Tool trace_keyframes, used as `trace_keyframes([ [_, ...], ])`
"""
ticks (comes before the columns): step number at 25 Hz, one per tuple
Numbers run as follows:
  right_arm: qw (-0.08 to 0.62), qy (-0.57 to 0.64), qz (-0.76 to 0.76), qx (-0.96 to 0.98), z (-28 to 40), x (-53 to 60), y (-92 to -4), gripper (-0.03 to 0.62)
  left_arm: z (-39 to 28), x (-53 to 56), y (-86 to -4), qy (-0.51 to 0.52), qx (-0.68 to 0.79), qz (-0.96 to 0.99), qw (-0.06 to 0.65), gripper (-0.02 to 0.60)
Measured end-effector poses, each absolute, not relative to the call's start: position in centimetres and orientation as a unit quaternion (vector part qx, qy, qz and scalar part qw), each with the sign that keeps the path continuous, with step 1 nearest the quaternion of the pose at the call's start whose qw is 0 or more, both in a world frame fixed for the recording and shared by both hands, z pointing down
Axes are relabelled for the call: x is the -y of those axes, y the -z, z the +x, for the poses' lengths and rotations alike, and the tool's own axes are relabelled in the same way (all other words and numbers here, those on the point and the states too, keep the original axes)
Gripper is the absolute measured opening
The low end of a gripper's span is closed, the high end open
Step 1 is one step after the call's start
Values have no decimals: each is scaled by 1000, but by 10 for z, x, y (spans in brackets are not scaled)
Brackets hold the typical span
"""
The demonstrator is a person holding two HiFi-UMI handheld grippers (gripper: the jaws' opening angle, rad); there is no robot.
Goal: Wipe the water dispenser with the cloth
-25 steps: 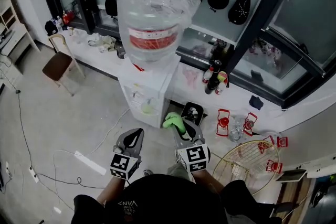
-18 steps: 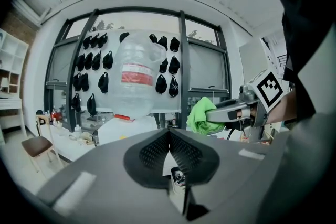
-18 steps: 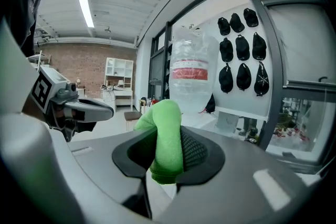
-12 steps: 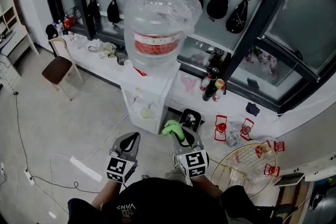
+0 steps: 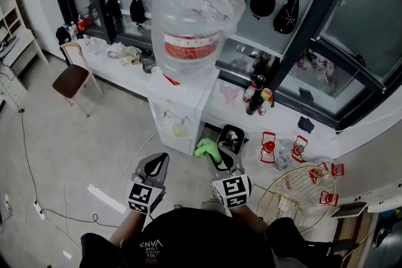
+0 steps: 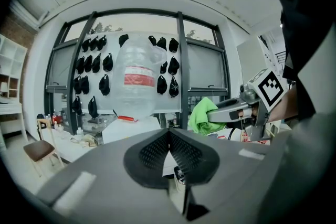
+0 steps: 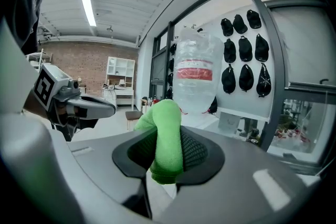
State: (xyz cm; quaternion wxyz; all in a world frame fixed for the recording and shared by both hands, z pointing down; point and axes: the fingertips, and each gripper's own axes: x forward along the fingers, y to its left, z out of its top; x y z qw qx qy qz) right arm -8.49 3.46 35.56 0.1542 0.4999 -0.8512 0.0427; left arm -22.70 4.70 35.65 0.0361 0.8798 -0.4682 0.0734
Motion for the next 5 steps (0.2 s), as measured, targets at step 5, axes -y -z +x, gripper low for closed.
trace_keyframes([
  [5,154,-43,501,851,-84,-32,-358,110,-227,-45,-357,-71,467,881,33,2],
])
